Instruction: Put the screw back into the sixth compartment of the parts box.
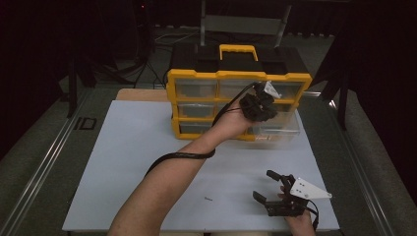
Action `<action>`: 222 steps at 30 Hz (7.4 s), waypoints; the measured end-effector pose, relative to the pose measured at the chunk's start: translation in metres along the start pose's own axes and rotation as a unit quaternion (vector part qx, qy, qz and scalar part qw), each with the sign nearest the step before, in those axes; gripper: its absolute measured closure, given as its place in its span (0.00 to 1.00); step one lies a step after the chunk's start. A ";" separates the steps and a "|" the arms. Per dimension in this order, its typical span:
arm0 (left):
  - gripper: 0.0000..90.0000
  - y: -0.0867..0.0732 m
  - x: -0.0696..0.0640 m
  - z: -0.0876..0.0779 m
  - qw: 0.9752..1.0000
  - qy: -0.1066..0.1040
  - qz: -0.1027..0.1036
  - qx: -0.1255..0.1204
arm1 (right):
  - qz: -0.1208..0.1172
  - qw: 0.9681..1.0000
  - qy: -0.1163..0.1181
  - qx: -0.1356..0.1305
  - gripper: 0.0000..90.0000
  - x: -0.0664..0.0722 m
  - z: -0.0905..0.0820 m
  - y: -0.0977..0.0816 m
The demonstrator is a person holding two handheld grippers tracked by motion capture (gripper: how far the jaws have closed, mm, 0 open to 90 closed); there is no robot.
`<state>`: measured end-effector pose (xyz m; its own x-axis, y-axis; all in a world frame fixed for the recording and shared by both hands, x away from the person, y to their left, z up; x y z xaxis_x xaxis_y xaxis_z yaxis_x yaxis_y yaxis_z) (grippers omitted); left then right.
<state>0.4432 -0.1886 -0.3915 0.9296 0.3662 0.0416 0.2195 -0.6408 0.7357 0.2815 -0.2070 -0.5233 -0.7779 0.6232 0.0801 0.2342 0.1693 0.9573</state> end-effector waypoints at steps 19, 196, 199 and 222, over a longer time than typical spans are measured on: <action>0.73 -0.007 -0.004 -0.006 1.000 -0.023 -0.013 0.004 | 0.000 1.000 0.002 0.002 0.12 0.001 0.000 -0.001; 0.98 -0.033 -0.005 -0.074 0.997 -0.049 0.032 -0.059 | -0.001 1.000 0.000 0.009 0.12 0.001 0.002 -0.003; 0.98 -0.024 -0.002 -0.070 0.997 -0.046 0.026 -0.059 | -0.001 1.000 0.001 0.009 0.12 0.001 0.002 -0.003; 0.98 -0.006 0.003 -0.012 1.000 -0.019 -0.009 -0.008 | -0.001 1.000 0.002 0.006 0.12 0.001 0.001 -0.002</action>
<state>0.4414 -0.1758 -0.3874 0.9363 0.3512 0.0018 0.2322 -0.6230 0.7470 0.2812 -0.2058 -0.5257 -0.7804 0.6202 0.0800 0.2401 0.1790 0.9541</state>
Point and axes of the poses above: each handheld gripper's, and its own axes: z roughly forward along the jaws, y roughly out of its top, x roughly to its left, the point moved 10 cm from there along z, roughly forward along the jaws, and after that the axes turned 3 degrees about x, right-handed, at the moved point
